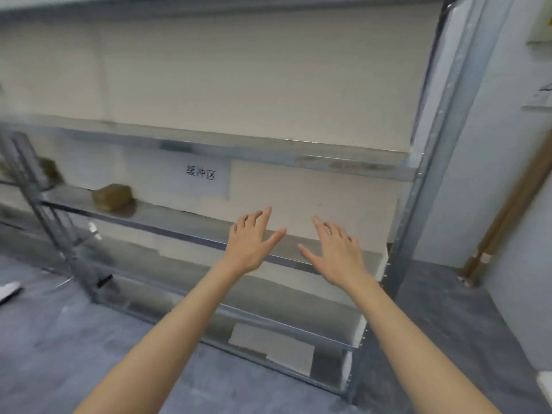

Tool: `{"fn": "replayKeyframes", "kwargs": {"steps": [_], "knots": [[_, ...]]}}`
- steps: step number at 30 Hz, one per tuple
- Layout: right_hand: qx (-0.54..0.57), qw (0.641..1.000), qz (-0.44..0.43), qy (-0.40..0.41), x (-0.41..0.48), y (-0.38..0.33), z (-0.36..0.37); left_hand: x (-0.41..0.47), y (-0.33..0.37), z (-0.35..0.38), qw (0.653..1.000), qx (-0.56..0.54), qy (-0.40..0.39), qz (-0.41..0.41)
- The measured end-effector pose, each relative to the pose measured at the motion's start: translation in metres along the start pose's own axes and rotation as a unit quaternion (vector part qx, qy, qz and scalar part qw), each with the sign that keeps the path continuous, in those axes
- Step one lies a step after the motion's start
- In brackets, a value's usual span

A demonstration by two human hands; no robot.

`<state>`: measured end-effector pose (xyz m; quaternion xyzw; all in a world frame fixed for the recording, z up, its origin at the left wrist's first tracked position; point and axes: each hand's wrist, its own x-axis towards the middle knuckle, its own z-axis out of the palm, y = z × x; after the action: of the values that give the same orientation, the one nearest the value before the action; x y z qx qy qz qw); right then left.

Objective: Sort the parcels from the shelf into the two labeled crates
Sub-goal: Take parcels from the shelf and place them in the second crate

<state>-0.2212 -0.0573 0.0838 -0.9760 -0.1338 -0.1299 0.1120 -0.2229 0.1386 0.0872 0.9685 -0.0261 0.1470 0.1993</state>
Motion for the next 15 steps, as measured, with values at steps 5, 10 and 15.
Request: {"fn": "replayKeyframes", "kwargs": {"steps": [5, 10, 15], "knots": [[0.027, 0.997, -0.075, 0.002, 0.063, -0.126, 0.041, 0.0, -0.123, -0.065, 0.996, 0.056, 0.027, -0.062], [0.063, 0.99, -0.125, 0.007, 0.124, -0.253, 0.082, 0.008, -0.248, -0.127, 0.99, 0.087, 0.044, -0.103], [0.095, 0.984, -0.151, 0.001, 0.177, -0.361, 0.116, 0.017, -0.356, -0.173, 0.985, 0.091, 0.061, -0.134]]}}
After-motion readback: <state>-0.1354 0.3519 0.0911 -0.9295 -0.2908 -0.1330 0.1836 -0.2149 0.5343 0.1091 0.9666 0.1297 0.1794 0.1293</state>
